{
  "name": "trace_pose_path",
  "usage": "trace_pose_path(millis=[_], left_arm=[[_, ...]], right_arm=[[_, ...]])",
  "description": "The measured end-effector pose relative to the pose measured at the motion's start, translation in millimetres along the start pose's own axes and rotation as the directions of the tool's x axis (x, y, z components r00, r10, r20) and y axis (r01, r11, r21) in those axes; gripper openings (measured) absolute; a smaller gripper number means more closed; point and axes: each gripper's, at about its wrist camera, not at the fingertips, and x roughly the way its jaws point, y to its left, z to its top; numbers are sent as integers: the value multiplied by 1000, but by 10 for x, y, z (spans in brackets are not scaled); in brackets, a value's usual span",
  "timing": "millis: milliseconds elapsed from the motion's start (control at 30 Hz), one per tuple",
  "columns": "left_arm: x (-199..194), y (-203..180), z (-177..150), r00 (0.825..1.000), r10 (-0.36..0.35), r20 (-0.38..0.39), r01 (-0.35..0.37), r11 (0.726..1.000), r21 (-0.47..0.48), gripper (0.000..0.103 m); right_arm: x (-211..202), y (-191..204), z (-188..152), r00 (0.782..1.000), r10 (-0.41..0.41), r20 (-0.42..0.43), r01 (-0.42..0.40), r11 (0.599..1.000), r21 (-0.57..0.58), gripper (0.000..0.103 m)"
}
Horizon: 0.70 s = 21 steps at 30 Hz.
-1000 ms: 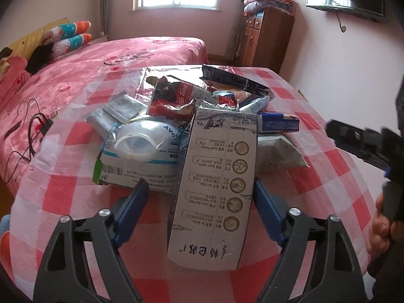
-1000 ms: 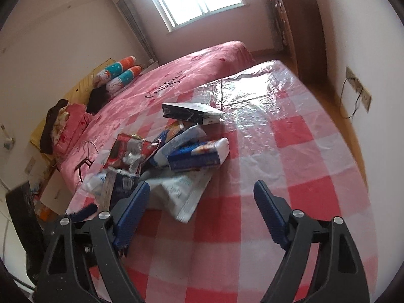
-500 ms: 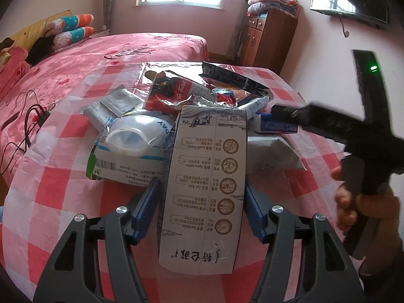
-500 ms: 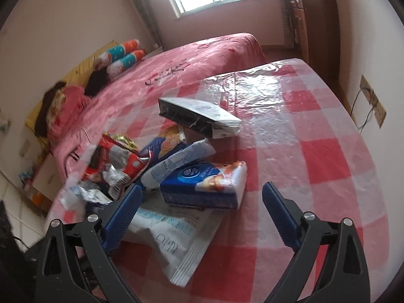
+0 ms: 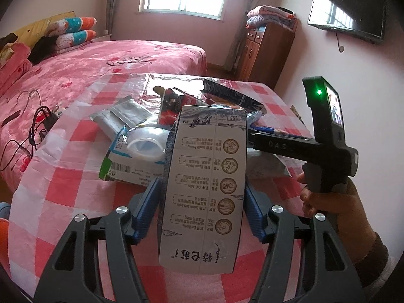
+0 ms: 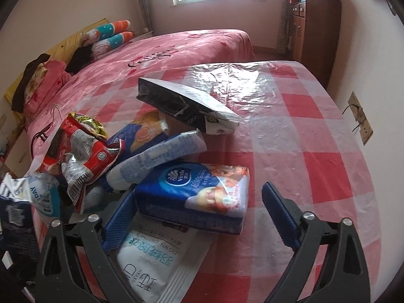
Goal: Collect trash
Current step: 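Grasp the white printed carton with the left gripper while the right grasps the blue tissue pack, then carry both items to the pink bucket and open both grippers to drop them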
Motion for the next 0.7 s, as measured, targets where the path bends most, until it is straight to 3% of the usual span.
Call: trace_pose_path(millis=[367,700], left_arm=[[-201,128,-59,1000,-1,29,1,1000,-19,64],[-489,275,-118,997,4,77,-1,999,-41,63]], right_arm=[[-274,-108,-223,999,-28,36,25,997,68,78],[-781,37,-341,995,14,98,-23,996,84,78]])
